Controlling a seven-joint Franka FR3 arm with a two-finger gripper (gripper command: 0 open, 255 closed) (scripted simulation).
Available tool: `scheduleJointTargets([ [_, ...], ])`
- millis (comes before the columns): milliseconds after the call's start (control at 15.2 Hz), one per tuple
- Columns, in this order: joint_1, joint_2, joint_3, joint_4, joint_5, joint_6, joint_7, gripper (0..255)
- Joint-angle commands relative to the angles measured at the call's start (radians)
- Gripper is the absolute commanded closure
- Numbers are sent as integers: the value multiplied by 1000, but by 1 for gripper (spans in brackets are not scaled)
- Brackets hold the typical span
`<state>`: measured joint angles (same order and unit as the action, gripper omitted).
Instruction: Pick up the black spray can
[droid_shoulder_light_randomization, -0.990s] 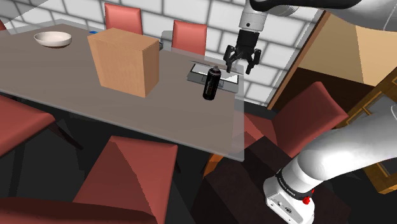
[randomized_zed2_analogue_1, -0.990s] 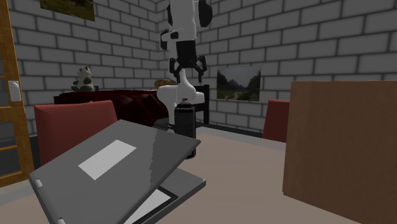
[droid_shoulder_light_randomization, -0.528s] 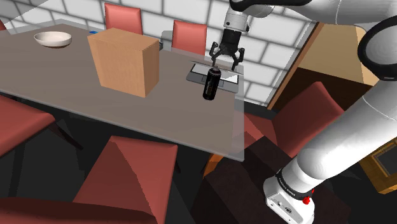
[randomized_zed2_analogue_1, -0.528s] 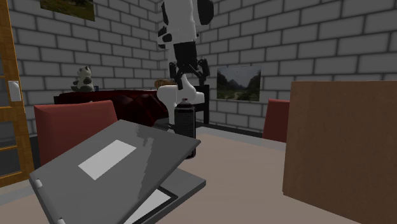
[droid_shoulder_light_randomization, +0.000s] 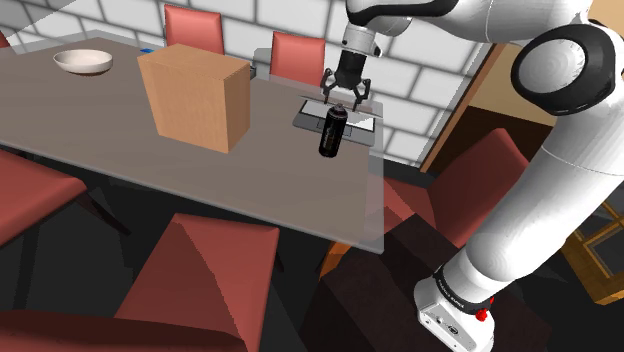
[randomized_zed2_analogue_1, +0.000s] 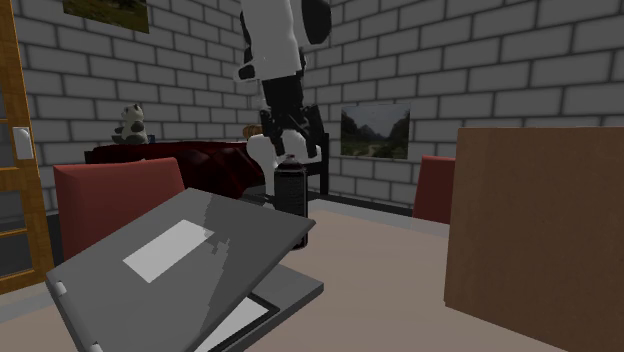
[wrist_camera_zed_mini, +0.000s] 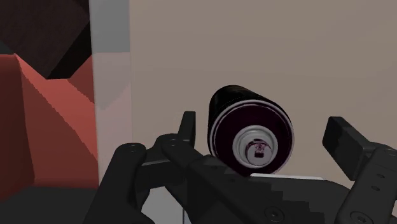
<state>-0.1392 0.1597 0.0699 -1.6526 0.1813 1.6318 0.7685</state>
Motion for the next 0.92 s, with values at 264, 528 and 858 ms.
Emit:
scheduleJointTargets([
  [264, 1, 6, 0, -56, 1, 61, -8, 0],
  [528, 1, 7, 0, -54, 1, 61, -7, 255],
  [858, 1, 6, 0, -54, 1, 60, -7, 255],
])
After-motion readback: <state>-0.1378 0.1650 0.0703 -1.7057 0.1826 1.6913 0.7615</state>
